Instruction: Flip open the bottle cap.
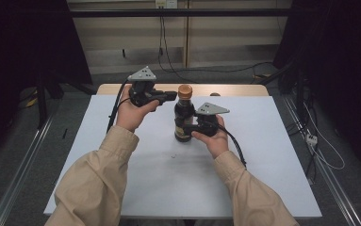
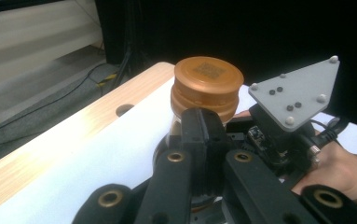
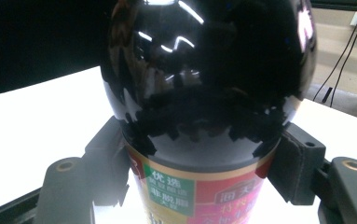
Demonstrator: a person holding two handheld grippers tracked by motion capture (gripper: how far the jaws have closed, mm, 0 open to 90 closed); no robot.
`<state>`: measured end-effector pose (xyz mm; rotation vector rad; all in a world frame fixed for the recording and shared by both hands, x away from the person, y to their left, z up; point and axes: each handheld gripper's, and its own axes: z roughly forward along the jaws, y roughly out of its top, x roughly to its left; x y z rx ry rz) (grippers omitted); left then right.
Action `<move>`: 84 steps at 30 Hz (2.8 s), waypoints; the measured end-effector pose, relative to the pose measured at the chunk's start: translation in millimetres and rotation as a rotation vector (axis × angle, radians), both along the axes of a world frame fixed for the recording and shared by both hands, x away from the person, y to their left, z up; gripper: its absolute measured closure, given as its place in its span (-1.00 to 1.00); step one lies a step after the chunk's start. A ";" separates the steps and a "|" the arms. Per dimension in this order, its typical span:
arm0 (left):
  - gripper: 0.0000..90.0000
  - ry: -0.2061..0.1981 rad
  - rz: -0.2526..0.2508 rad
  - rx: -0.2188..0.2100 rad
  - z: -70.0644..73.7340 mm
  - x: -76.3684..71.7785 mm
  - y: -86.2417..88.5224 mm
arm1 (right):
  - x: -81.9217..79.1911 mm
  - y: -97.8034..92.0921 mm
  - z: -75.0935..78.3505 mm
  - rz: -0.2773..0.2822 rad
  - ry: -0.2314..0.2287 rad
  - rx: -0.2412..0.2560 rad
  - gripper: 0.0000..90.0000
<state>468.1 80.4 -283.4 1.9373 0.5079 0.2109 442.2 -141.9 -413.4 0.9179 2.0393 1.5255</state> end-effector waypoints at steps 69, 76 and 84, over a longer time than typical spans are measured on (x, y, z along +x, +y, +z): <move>1.00 0.045 0.002 0.090 13.9 0.3 2.0 | -0.3 2.2 -1.6 0.008 0.001 -0.022 -0.30; 1.00 0.052 -0.014 0.096 11.7 4.5 -4.5 | 0.1 1.2 -2.4 0.008 0.003 -0.015 -0.30; 1.00 0.051 -0.038 0.085 19.0 5.8 -14.3 | 1.8 -4.1 -3.6 0.020 0.009 0.002 -0.29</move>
